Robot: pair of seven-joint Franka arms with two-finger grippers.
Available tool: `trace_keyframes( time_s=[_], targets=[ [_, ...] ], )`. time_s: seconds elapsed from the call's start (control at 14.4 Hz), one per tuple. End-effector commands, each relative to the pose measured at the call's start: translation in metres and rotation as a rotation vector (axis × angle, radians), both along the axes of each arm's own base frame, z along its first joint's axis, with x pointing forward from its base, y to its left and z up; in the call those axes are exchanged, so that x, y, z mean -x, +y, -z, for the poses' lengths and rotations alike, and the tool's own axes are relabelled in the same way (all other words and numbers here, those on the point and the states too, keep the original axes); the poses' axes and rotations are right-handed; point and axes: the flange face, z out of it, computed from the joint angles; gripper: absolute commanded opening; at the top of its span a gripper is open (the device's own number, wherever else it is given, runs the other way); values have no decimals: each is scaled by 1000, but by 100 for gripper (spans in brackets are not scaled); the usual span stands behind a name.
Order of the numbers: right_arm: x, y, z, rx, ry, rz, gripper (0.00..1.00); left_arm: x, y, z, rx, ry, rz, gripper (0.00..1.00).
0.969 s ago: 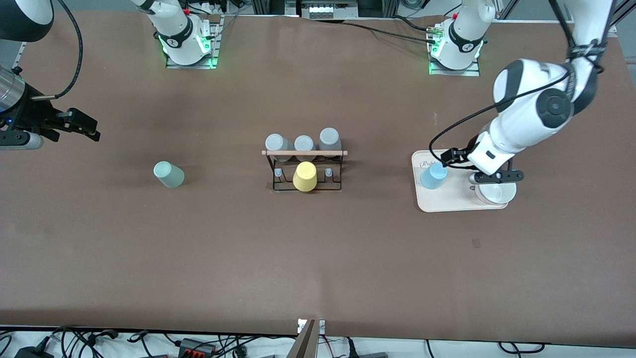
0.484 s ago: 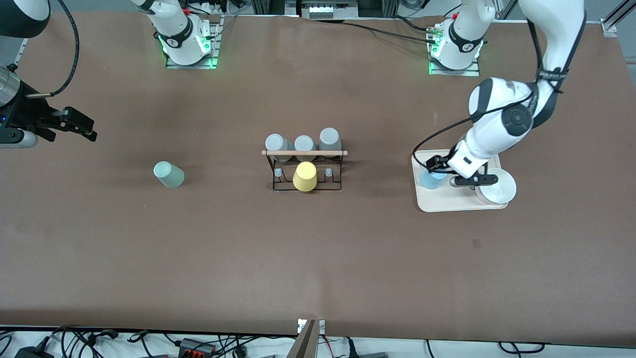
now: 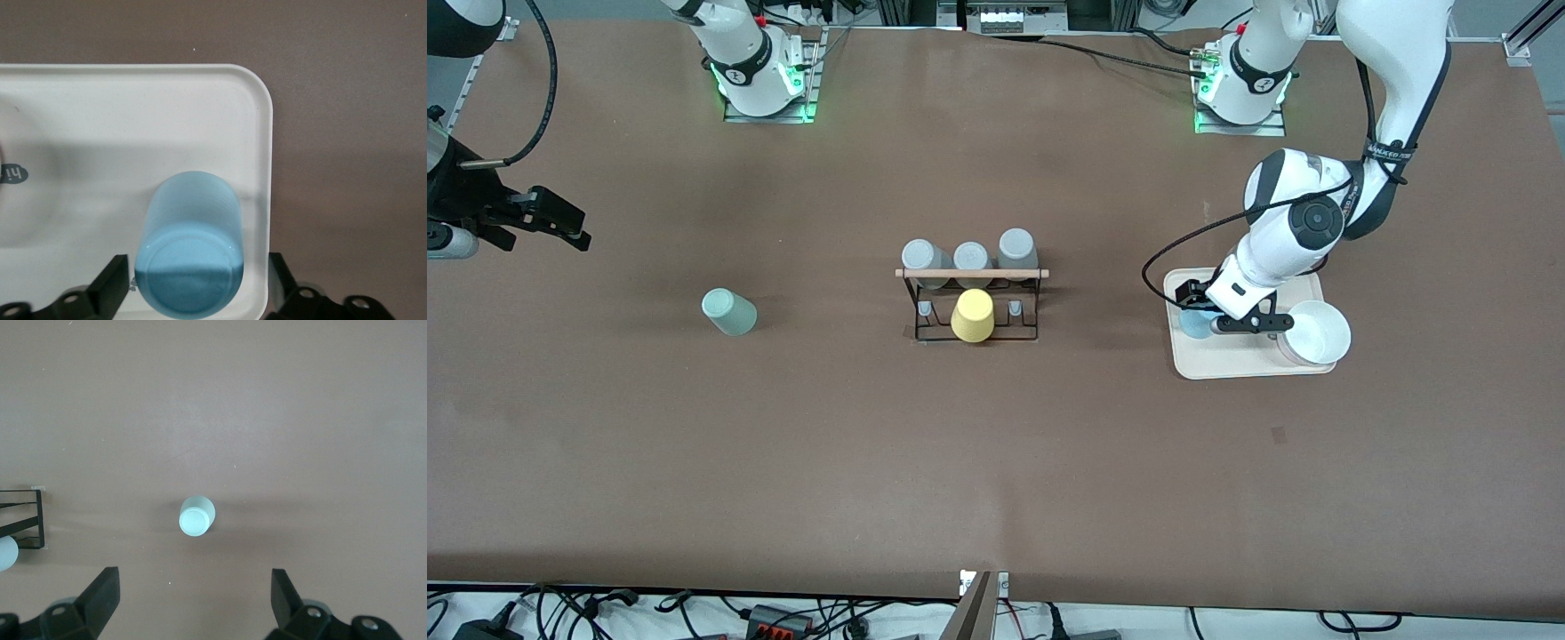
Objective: Hang scattered cups on rack with three cups
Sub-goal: 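Reach the left gripper down to the light blue cup on the tray and grasp it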
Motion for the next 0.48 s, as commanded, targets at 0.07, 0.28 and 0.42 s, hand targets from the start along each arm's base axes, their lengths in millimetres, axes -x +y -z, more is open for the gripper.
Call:
trace_keyframes(
  time_s=[0.07, 0.28, 0.42],
  targets=[
    [7, 0, -2, 2, 1, 4, 100, 2, 4, -3, -17, -16, -2, 70],
    [10, 0, -2, 4, -2, 4, 100, 0, 5, -7, -17, -16, -3, 50],
    [14, -1, -2, 5, -8, 5, 100, -8, 6, -18, -19, -16, -6, 37]
  ],
)
